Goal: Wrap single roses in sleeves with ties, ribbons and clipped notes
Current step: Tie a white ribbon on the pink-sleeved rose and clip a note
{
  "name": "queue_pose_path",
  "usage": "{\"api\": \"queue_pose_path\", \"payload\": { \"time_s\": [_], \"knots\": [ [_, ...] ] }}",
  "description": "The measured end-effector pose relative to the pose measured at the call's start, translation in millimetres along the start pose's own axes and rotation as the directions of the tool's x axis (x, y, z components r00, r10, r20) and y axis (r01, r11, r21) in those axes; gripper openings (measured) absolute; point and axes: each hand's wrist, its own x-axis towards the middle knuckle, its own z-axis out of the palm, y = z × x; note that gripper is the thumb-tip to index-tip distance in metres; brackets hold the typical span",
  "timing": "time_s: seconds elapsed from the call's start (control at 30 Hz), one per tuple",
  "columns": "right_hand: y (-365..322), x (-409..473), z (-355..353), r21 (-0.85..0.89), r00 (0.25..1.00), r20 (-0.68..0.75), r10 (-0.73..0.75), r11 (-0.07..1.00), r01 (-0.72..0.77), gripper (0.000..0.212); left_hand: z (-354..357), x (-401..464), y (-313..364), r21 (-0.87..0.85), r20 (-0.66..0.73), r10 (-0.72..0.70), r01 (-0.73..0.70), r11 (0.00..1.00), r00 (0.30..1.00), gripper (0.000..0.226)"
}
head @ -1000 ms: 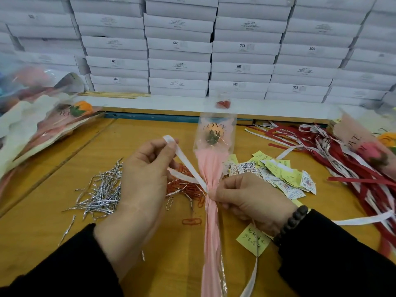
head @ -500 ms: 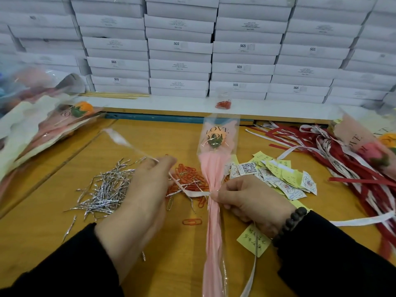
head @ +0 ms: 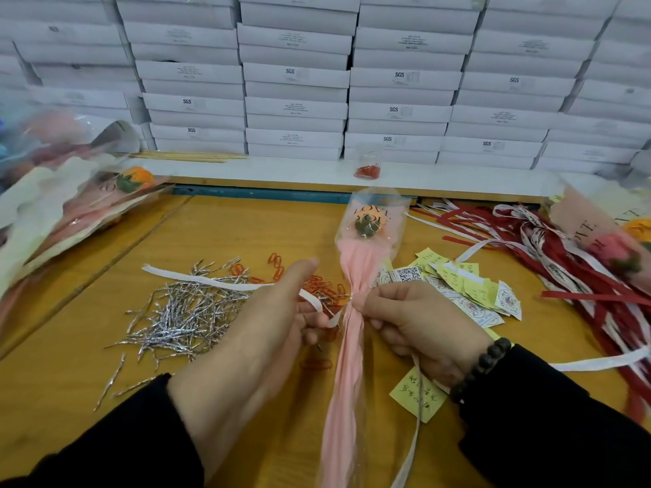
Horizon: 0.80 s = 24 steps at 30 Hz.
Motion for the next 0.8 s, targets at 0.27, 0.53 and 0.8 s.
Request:
{"api": "queue_pose_path", "payload": {
  "time_s": [0.27,0.53,0.8],
  "knots": [
    [-3,0,-3,0.098,0.996,-0.067,-0.054,0.993,0.061,0.038,-2,-5,4,-0.032,0.048,-0.037,0.038,0.999,0.998,0.039],
    [-5,1,-7,0.117,0.993,-0.094,-0.07,0.99,0.081,0.034,0,-15,7,0.31,0.341,-0.114,0.003,0.951,0.933,0.054],
    [-1,2,-7,0.11,0.996,-0.08,-0.048,0.992,0.057,0.037,-16,8,12,0.121,-0.237,0.225,-0.201,0.972,0.945,0.057]
  ]
}}
